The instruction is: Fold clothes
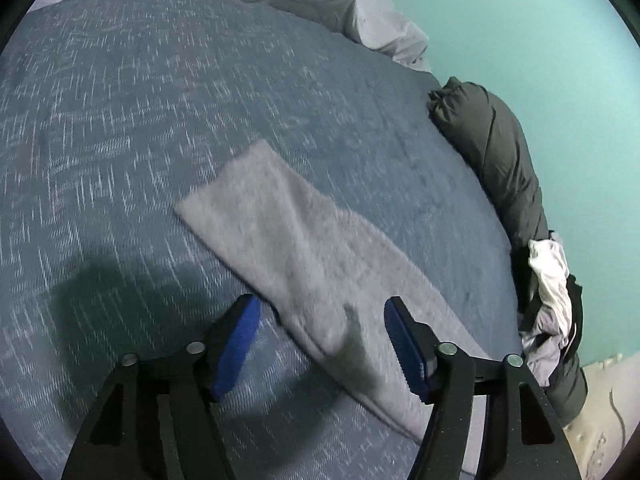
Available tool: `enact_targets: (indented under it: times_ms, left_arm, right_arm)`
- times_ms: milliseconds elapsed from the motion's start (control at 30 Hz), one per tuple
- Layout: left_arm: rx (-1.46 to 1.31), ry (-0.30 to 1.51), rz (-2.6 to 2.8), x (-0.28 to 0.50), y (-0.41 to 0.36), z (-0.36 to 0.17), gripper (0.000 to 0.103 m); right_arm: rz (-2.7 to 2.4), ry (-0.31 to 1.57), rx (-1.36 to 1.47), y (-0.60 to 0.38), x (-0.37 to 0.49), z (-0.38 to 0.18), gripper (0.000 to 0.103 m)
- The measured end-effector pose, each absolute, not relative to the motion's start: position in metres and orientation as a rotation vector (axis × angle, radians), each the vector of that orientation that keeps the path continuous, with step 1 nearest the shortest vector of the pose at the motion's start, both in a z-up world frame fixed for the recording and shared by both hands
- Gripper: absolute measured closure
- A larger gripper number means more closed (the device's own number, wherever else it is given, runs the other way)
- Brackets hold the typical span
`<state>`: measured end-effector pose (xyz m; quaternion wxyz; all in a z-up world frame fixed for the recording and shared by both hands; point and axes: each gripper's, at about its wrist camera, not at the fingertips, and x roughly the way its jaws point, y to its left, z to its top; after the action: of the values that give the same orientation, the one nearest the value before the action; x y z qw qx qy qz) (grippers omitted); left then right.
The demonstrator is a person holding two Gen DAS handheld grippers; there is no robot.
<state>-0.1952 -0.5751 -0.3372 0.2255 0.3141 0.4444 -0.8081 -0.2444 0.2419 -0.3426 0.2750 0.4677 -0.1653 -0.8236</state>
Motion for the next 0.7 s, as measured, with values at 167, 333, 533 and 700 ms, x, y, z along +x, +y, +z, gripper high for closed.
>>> enact_targets:
  times_ms: [167, 333, 533, 700]
  left_arm:
    - [0.888, 1.148, -2.289, -0.205, -0.568, -0.331, 0.091]
    - [0.867, 1.1, -2.405, -0.212, -0.551, -0.303, 0.093]
    - [0.865, 1.036, -2.607, -0.238, -0.501, -0.248, 0.093]
    - [0.892, 0.977, -2.782, -0.255, -0.425, -0.197, 0.093]
  right_arm:
    - [-2.201, -0.433, 1.27, 0.237, -0.244, -0.346, 0.054]
    - [-2.198, -0.443, 1.26, 0.238, -0.244, -0.345, 0.054]
    - [-2.216, -0.475, 1.225, 0.248, -0.244, -0.338, 0.054]
    - [-2.218, -0.496, 1.22, 0.256, -0.246, -0.333, 0.054]
